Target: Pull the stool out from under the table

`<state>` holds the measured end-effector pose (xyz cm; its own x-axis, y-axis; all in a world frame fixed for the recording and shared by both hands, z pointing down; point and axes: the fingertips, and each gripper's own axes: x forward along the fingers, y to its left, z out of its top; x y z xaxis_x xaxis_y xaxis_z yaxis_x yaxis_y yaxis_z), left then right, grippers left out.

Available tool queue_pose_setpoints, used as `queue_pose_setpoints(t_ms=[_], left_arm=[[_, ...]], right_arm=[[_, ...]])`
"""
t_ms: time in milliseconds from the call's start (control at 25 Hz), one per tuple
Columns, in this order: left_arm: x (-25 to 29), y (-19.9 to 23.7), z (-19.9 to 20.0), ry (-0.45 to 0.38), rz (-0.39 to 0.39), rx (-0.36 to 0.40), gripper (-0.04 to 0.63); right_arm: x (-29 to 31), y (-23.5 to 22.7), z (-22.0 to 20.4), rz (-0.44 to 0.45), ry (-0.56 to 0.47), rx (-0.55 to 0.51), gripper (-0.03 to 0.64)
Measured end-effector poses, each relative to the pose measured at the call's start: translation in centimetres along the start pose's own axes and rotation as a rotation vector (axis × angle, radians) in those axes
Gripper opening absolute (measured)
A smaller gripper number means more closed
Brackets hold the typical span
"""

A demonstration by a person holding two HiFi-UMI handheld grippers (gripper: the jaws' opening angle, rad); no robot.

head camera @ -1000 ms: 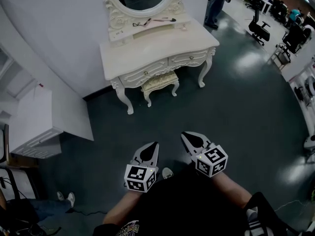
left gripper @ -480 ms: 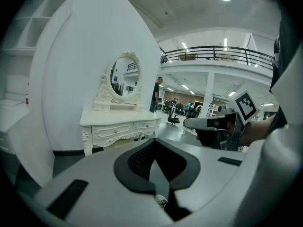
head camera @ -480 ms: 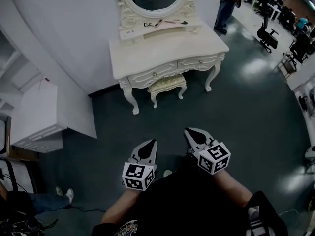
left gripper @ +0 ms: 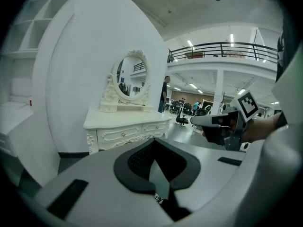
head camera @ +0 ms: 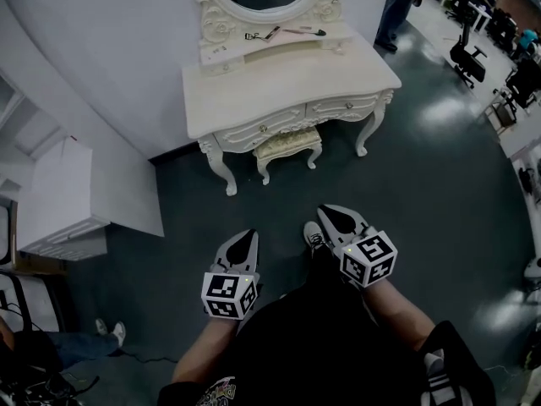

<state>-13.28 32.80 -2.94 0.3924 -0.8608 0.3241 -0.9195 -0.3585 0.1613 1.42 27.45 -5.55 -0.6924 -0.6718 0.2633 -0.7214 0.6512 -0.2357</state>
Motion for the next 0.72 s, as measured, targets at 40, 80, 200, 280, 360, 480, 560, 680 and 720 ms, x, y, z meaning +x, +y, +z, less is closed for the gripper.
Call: queue_pose_setpoints(t_ms=[40,80,200,280,360,480,560,680,720], left_arm=[[0.9,0.3,-0.1,0.003,0.012,-0.003,0.008],[1.8,0.6,-0.1,0.006,0.024,-0.006,0.008],[4.9,1.4,-0.1,0.016,0.054,-0.016,0.008],[7.3,2.2,0.0,0.019,0.072,-0.017,0.008],[9.7,3.1,-0.3,0.025,0.086,-0.018,0.008],[12.6,4.1,-1.5,0.058,0.097,-0.024,0.008],[14.6,4.6,-2.4,0.076,0.103,-0.020,0.008],[17.7,5.4,-3.6,0.089,0.114,0.006,0.008],[18.7,5.8,-4.0,0.093,0.118,0.014,0.008]], right_arm=[[0.4,-0.9,0.1,0.000,0.003,0.001,0.028],[0.8,-1.8,0.2,-0.002,0.006,0.001,0.028],[1.9,-4.8,1.0,-0.011,0.018,-0.007,0.028],[3.0,-7.0,1.5,-0.020,0.026,-0.020,0.028],[4.3,-9.3,1.6,-0.031,0.034,-0.025,0.028],[6.0,-12.3,0.5,-0.050,0.054,-0.003,0.028],[7.1,-14.3,-0.2,-0.063,0.058,0.009,0.028],[9.0,-17.5,-1.2,-0.082,0.056,0.013,0.028],[9.7,-18.6,-1.5,-0.088,0.053,0.011,0.028]])
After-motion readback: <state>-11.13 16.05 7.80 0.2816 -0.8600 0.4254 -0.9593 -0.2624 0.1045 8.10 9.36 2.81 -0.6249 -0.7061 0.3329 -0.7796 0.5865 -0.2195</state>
